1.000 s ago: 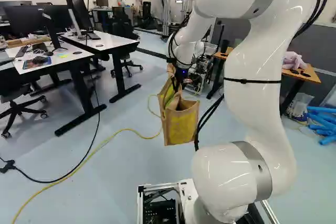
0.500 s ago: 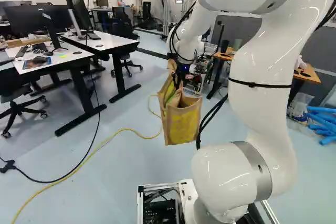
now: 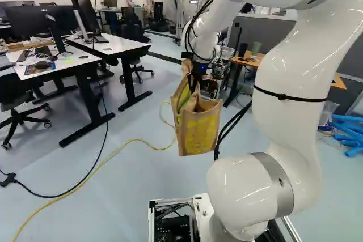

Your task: Pick up the bag on the ground and place it on the table

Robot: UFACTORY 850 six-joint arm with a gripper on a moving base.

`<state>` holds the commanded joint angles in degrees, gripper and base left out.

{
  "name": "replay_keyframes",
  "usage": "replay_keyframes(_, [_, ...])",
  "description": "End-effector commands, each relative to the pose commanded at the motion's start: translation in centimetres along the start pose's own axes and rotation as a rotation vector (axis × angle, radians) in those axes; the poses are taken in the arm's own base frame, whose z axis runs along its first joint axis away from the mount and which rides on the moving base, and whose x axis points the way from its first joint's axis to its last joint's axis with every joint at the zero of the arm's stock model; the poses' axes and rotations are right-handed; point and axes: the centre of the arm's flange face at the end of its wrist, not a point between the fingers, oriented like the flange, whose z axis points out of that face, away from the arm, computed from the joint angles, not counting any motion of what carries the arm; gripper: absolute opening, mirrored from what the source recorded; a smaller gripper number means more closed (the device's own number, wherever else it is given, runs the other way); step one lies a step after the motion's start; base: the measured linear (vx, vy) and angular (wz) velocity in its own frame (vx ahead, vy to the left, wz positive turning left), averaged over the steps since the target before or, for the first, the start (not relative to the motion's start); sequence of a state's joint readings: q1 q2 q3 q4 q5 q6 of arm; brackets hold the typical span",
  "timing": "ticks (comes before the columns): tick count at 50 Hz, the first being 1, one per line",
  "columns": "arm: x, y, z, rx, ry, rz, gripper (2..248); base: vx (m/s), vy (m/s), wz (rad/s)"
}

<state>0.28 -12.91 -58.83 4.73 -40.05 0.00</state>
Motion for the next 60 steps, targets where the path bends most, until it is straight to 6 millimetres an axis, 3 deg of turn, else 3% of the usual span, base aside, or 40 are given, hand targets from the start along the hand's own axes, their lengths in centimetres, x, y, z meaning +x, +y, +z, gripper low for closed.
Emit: replay_keyframes(60, [-0.8,0.1,-8.9,0.009,0.080,0.001,21,0.000,0.000,0.000])
